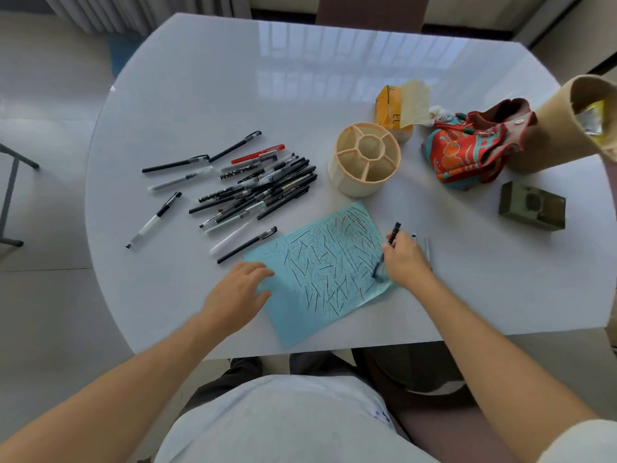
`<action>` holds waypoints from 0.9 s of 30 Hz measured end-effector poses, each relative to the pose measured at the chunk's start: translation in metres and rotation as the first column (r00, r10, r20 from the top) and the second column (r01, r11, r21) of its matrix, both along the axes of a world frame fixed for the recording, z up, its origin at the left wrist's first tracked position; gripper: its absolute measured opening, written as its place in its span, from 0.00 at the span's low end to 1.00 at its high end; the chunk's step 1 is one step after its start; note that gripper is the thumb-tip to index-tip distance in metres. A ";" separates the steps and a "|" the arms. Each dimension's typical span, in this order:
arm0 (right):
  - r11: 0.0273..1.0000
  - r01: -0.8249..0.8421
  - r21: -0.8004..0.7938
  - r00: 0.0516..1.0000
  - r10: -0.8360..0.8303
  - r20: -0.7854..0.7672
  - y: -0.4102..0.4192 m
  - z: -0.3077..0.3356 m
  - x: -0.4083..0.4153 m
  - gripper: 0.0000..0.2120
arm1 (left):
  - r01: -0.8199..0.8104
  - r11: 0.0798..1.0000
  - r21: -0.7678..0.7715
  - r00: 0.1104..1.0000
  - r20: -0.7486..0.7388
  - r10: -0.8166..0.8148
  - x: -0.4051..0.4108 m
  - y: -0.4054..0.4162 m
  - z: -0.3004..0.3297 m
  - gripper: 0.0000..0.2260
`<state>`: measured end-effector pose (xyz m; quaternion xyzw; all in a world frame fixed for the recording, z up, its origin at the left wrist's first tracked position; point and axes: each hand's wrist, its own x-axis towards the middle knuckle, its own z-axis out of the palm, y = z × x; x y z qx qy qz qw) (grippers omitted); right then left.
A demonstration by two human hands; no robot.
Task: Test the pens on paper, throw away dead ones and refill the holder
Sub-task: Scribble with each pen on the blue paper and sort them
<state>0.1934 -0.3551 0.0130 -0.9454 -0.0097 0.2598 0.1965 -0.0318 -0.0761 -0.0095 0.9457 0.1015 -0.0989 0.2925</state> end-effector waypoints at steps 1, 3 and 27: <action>0.989 -0.075 -0.130 0.997 0.078 0.018 -0.012 -0.003 0.009 0.09 | 0.041 0.998 0.046 0.999 0.012 -0.042 -0.005 0.003 -0.002 0.16; 0.957 -0.157 -0.243 0.987 0.163 0.005 -0.029 -0.011 0.017 0.09 | 0.105 0.988 0.116 0.994 0.026 -0.109 -0.011 0.004 -0.006 0.16; 0.665 -0.746 0.025 0.632 0.696 0.340 0.202 -0.029 -0.064 0.15 | 0.098 0.994 -0.046 0.986 -0.129 -0.103 -0.014 0.009 -0.004 0.20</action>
